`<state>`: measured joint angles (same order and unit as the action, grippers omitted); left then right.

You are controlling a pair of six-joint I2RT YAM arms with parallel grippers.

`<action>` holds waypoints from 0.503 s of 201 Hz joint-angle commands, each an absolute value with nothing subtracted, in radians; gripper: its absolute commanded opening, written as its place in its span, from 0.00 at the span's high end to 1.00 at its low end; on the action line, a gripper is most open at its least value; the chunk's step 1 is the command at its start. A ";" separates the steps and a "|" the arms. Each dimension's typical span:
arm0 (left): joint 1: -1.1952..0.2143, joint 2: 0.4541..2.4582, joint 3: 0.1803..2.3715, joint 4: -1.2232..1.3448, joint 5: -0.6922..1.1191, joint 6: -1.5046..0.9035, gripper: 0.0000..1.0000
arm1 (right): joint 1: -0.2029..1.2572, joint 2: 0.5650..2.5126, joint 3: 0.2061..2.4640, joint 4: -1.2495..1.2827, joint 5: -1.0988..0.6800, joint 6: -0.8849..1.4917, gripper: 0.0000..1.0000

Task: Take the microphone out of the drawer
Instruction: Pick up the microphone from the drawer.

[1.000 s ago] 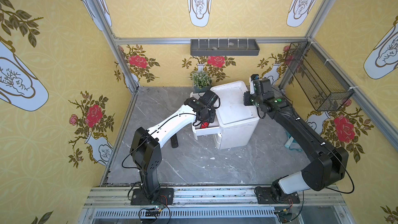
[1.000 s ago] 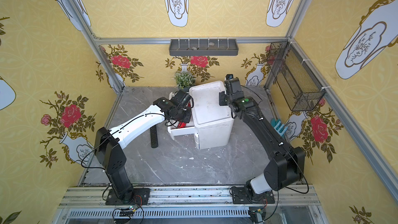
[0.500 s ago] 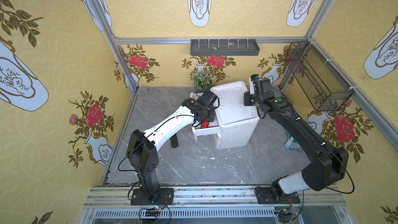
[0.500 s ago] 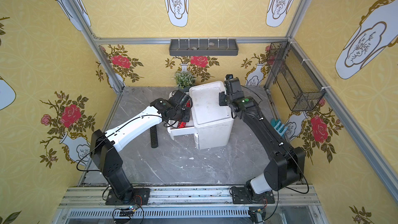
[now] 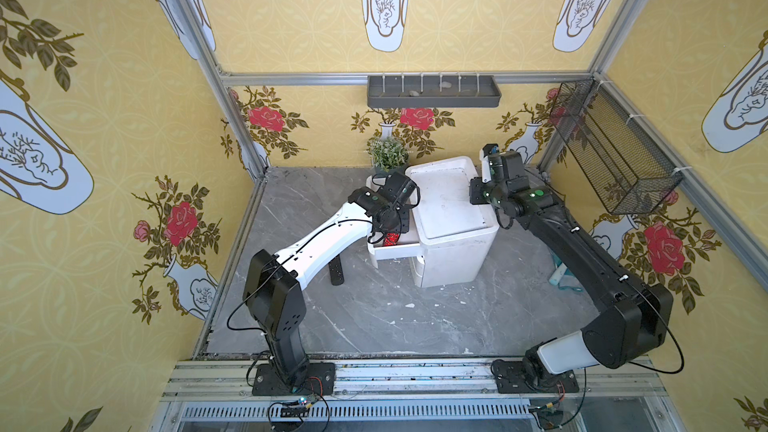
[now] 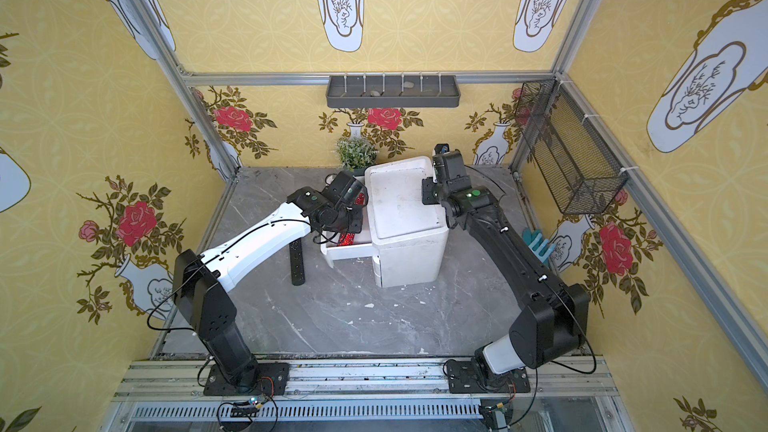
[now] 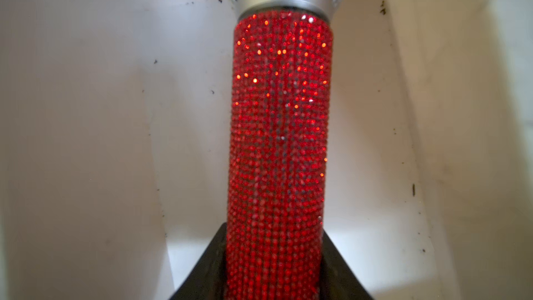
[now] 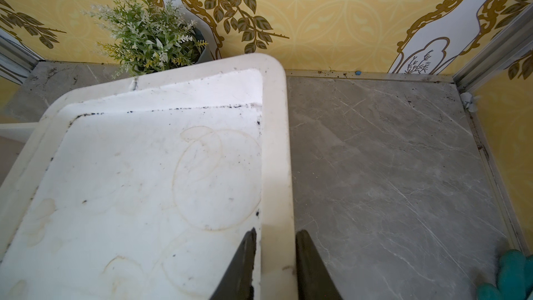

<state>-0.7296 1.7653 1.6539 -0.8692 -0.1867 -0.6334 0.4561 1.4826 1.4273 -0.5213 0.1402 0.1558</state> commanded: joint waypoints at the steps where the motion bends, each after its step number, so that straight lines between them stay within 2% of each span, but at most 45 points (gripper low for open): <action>1: -0.721 1.763 1.665 -0.809 -0.271 -0.679 0.75 | 0.462 1.488 1.423 -0.581 0.078 0.156 0.73; 101: -0.720 1.603 1.575 -0.690 -0.266 -0.697 0.76 | 0.460 1.493 1.428 -0.584 0.077 0.146 0.73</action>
